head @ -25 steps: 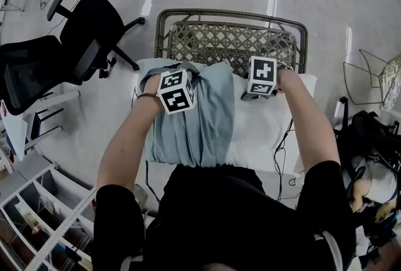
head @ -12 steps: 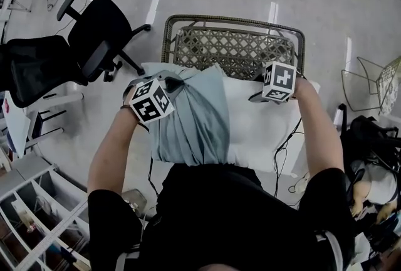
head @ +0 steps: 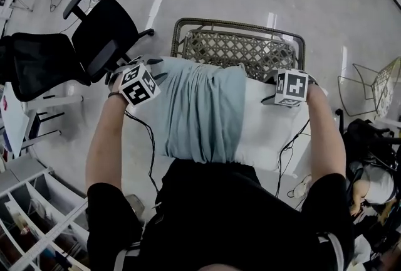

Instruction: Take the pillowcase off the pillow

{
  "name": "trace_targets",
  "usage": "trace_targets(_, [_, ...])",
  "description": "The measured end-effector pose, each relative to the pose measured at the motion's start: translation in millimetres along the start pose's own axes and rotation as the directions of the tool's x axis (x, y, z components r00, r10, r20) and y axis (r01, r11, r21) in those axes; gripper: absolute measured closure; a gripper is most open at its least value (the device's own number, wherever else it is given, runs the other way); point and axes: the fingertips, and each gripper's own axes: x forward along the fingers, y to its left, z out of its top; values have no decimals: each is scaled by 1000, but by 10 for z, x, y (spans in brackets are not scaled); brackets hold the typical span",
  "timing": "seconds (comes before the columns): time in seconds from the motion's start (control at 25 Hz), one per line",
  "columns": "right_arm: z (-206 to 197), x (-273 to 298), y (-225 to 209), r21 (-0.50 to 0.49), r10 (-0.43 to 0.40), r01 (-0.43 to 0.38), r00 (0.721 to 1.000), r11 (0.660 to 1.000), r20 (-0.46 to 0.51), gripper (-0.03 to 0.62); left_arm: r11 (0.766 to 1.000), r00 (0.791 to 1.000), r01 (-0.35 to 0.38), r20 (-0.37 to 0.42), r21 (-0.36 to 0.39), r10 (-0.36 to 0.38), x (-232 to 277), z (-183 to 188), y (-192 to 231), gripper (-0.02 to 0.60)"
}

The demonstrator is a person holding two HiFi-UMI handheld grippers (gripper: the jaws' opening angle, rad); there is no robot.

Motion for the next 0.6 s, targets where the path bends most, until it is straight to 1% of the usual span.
trace_targets(0.08, [-41,-69,2,19,-16,17,1000,1000,-21,382,999,999,-4,-35,38,6,48,-113,87,410])
trace_targets(0.16, [-91,-132,10,41,-32,34,999,999,-41,382,995,997,-4,-78,99,12,142,-221,175,405])
trace_targets(0.24, [-122,-172,51,59,-41,44,998,997,-52,382,987,995,2,-101,162,15,276,-270,244,396])
trace_targets(0.36, [-106,-209,100,76,-54,58,997,995,-54,382,973,997,7,-71,230,10,463,-164,365,370])
trace_targets(0.44, [-84,-219,120,96,-60,65,997,993,-57,382,963,999,23,-52,269,-10,573,-74,422,367])
trace_targets(0.6, [-106,-200,110,145,-61,70,996,987,-63,382,932,995,87,-68,353,-67,727,-17,422,376])
